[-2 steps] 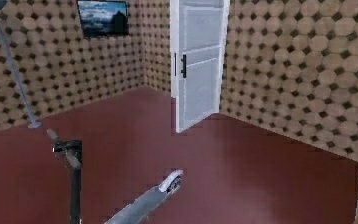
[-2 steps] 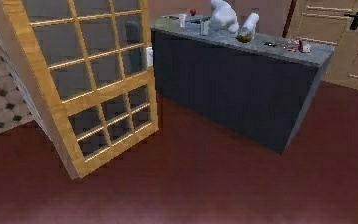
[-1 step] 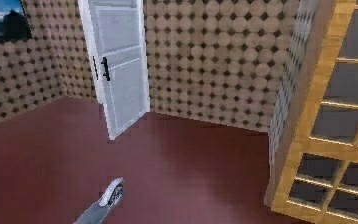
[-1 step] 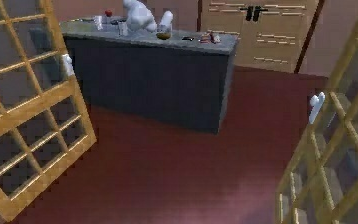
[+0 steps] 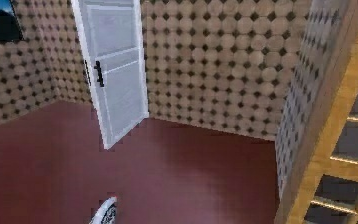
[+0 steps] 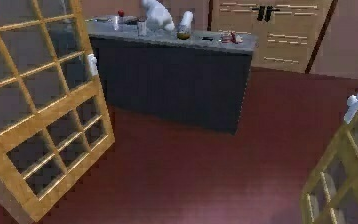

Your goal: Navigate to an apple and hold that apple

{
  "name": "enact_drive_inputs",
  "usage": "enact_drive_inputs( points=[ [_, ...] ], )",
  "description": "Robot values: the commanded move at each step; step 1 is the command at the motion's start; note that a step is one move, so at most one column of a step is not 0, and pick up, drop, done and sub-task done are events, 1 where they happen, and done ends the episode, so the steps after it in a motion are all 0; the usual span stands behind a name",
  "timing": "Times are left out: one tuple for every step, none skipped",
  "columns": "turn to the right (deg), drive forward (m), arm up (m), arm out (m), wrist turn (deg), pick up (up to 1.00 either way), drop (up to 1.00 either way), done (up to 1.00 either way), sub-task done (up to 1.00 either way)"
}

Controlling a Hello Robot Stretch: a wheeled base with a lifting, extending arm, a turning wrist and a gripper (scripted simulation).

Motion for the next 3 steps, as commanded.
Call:
enact_drive_inputs(
  points=[
    [45.0, 0.0, 0.0, 0.0, 0.0, 0.0, 0.0, 0.0, 0.0],
    [45.0, 0.0, 0.0, 0.0, 0.0, 0.0, 0.0, 0.0, 0.0],
    [18.0, 0.0, 0.0, 0.0, 0.0, 0.0, 0.0, 0.0, 0.0]
  ],
)
